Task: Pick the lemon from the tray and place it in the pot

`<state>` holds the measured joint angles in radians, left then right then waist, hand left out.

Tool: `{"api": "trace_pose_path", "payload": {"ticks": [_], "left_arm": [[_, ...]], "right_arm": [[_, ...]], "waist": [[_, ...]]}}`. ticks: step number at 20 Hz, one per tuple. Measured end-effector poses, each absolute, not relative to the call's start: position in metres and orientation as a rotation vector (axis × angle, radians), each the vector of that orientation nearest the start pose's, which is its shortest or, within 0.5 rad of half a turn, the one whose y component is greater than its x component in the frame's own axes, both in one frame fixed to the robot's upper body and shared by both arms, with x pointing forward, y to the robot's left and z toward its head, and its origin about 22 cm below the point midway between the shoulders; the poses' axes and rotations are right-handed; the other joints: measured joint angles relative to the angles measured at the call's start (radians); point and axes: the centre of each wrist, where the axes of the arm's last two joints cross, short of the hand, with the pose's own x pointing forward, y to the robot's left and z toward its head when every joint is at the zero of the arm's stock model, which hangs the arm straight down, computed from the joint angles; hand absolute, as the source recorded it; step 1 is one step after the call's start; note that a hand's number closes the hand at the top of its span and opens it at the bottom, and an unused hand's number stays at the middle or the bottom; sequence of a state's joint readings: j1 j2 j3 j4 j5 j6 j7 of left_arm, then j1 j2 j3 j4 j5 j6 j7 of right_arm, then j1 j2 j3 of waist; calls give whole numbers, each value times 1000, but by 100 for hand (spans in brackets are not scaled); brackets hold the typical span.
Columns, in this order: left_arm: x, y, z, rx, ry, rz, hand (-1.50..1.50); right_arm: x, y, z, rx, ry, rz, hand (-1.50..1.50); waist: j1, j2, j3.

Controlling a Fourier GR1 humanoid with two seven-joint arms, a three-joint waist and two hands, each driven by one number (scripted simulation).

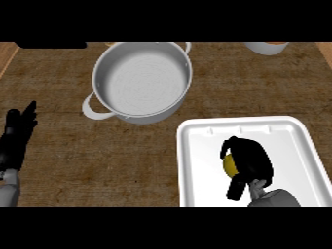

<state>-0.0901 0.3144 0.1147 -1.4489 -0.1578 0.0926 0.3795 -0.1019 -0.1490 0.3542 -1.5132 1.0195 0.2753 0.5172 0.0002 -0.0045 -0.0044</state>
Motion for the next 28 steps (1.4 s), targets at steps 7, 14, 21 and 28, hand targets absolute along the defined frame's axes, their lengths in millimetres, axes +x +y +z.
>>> {"api": "trace_pose_path", "payload": {"ticks": [7,14,21,28], "left_arm": [[259,331,28,525,-1156,-95,0],[255,336,25,532,-1149,-89,0],[258,334,29,530,-1157,-97,0],[261,333,29,533,-1156,-92,0]], "right_arm": [[247,-172,11,-885,-1002,1192,150],[216,-148,13,-1033,-792,856,150],[192,-118,52,-1257,-829,715,150],[173,-93,118,-1439,-1180,560,150]], "waist": [[0,1,2],[-15,-1,3],[-10,-1,3],[-7,-2,3]]}}
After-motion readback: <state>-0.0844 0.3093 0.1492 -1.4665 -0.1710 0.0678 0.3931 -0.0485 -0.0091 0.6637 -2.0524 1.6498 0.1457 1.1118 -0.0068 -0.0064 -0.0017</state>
